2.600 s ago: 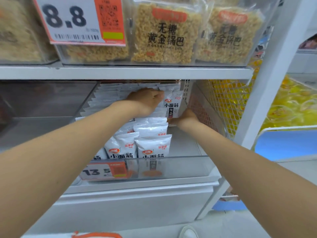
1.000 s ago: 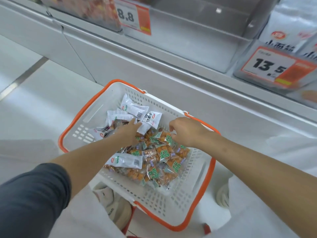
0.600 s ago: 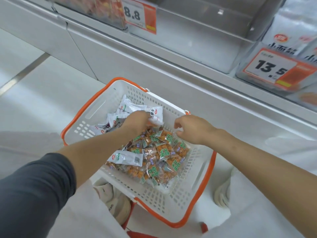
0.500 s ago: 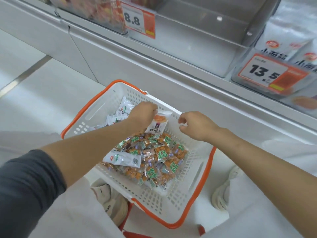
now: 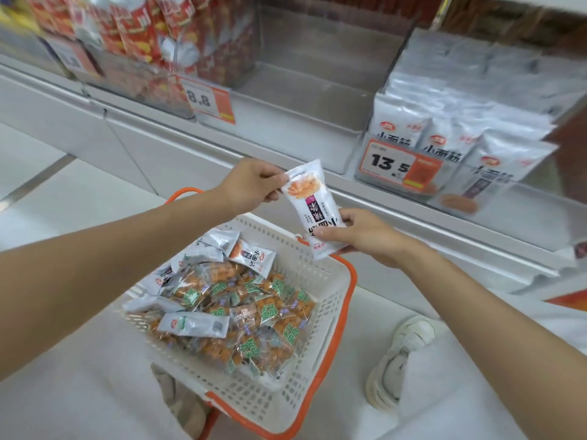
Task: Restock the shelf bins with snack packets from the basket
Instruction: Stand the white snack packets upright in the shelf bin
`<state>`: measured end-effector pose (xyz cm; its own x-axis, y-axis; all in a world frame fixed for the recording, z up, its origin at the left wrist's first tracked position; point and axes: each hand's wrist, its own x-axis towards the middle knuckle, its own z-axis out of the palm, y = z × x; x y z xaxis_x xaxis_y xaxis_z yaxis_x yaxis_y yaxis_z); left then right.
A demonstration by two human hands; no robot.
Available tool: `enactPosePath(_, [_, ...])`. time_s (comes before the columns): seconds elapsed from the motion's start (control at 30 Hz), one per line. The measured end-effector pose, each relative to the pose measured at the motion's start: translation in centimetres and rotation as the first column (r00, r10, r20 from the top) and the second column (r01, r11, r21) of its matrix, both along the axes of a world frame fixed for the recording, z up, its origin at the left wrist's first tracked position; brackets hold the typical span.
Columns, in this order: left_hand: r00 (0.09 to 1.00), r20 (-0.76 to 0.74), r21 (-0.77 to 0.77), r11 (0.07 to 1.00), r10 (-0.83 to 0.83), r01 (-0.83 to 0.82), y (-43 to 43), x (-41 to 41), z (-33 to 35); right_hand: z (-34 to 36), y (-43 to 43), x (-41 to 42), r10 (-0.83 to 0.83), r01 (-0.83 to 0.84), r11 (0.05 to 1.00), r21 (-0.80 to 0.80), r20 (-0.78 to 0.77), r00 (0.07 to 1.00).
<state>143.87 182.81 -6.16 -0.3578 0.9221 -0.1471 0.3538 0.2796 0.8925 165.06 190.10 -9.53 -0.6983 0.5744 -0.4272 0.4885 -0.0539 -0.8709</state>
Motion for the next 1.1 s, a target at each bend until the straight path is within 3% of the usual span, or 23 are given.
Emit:
enactPosePath(0.13, [0.986,-0.119,-0.178,0.979,-0.118,0.095,-1.0,-1.6,0.7,2.6,1.0,1.5,-0.124,0.128,0.99,0.061,-0.064,0.99])
enactPosePath(0.23, [0.964,-0.117,-0.225,0.952,-0.238,0.208,-1.1,-1.2,0.6,3.8,1.1,2.8,-0.036,-0.008,0.91,0.414,0.098,0.995])
enactPosePath(0.3, [0.927,-0.117,-0.201,0.922,-0.357,0.33,-1.1,0.5,0.2,4.2,0.8,3.1,0.022,-0.077,0.865,0.495,0.116,0.993])
enactPosePath(0.47, [0.845,0.121,-0.169,0.828,-0.521,0.534,-1.5,4.0,-1.5,5.4,0.1,2.8,0.007,0.03,0.901,0.432,-0.083,0.996])
enactPosePath(0.7, [0.878,0.125,-0.16,0.864,-0.463,0.478,-1.6,4.7,-1.6,5.2,0.5,2.0,-0.159,0.246,0.892,0.38,-0.248,0.956])
enactPosePath(0.93, [0.899,0.195,-0.115,0.901,-0.392,0.417,-1.7,5.7,-1.5,4.9,1.0,2.4,-0.273,0.398,0.817,0.418,-0.328,0.904])
enactPosePath(1.1, [0.93,0.218,-0.07,0.946,-0.296,0.317,-1.3,5.9,-1.4,5.9,1.9,3.1,-0.346,0.419,0.887,0.194,-0.321,0.882])
